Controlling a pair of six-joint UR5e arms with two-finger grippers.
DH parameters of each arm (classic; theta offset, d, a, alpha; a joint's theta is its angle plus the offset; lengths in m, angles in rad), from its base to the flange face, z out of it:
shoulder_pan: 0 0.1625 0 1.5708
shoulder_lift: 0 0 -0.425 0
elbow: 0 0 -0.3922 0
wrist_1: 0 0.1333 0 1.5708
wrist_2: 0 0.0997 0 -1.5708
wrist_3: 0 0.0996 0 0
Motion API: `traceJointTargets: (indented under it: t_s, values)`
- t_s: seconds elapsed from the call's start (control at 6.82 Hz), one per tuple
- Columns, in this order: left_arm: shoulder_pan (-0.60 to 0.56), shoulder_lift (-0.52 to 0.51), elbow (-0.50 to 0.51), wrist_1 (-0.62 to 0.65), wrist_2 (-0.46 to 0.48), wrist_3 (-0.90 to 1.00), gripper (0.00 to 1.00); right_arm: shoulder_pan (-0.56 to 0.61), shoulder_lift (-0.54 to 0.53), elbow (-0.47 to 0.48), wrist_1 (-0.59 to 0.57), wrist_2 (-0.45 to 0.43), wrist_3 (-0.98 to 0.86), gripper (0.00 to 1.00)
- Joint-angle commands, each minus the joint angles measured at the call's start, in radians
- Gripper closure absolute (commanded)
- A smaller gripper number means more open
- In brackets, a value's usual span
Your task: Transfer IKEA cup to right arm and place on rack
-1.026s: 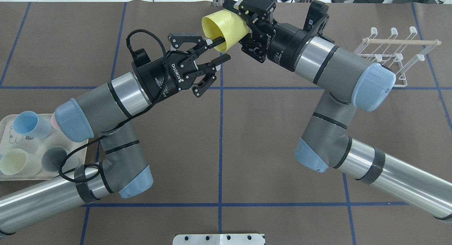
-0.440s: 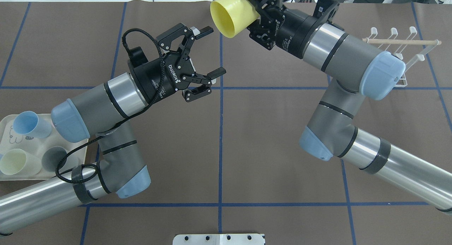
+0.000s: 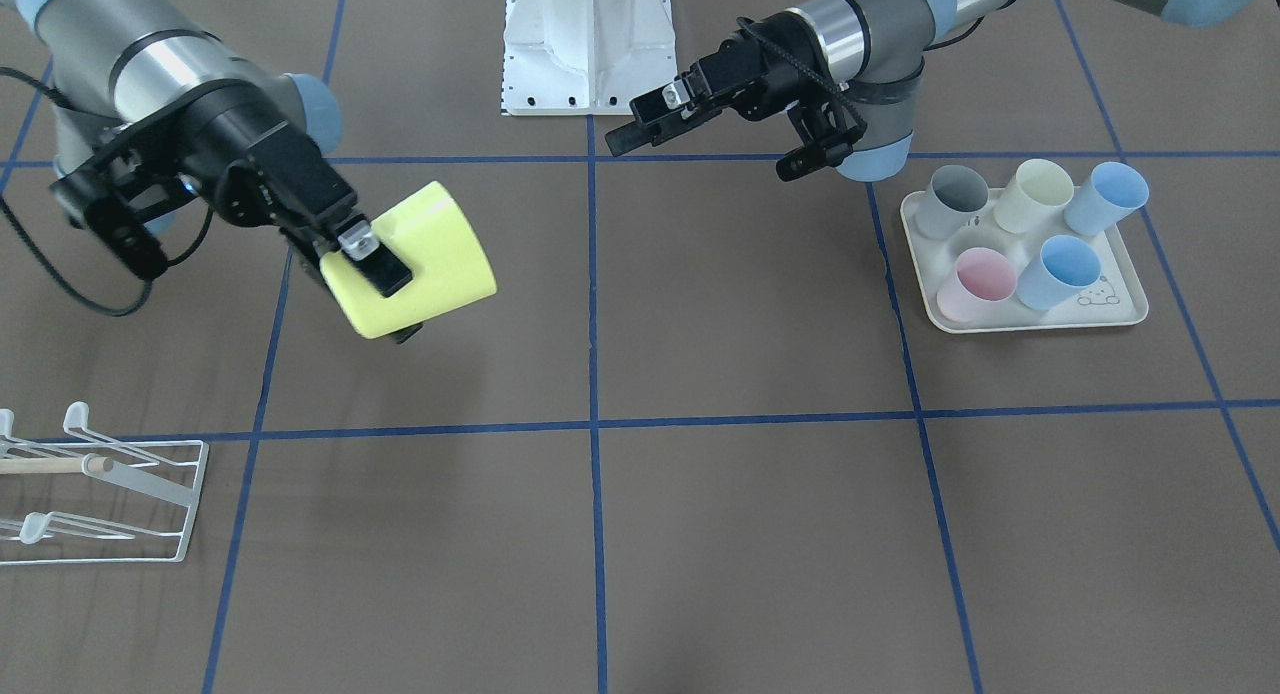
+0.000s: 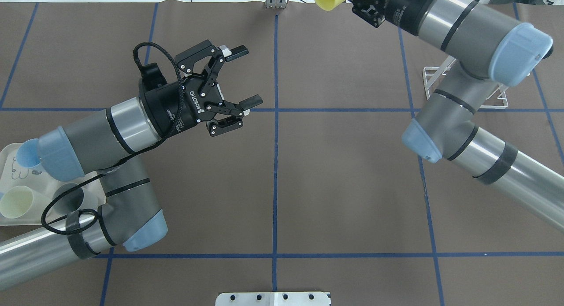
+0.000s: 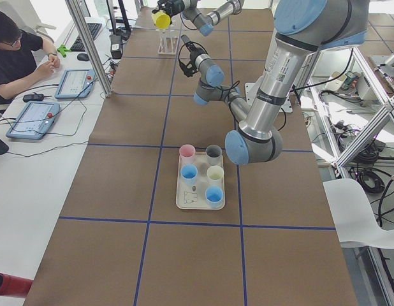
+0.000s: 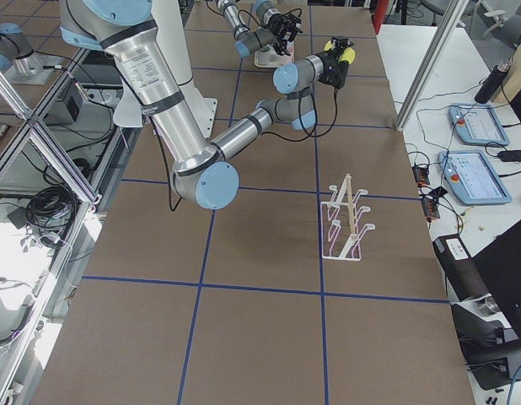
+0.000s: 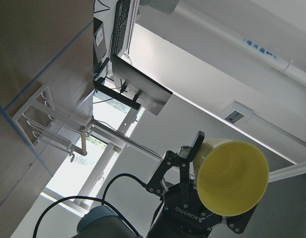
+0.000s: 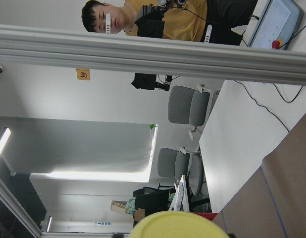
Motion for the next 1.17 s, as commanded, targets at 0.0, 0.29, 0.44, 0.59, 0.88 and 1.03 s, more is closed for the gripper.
traceJointTargets:
  t_s: [0.0,0.29,0.44,0.59,0.88,1.03]
  values:
    - [-0.016,0.158,-0.088,0.011,-0.019,0.042,0.0,0.143,-0.065,-0.078,-0.04,0.143,-0.247,1.0]
    - [-0.058,0.366,-0.319,0.214,-0.112,0.238,0.0,0.21,-0.139,-0.053,-0.193,0.163,-0.479,1.0]
    - [-0.097,0.398,-0.43,0.403,-0.167,0.308,0.0,0.256,-0.206,-0.012,-0.253,0.189,-0.606,1.0]
    - [-0.134,0.4,-0.495,0.545,-0.224,0.346,0.0,0.287,-0.282,0.031,-0.29,0.188,-0.767,1.0]
    - [-0.211,0.496,-0.549,0.629,-0.286,0.475,0.0,0.338,-0.404,0.065,-0.299,0.16,-0.953,1.0]
    - [-0.251,0.591,-0.586,0.637,-0.333,0.595,0.0,0.341,-0.473,0.082,-0.297,0.097,-1.139,1.0]
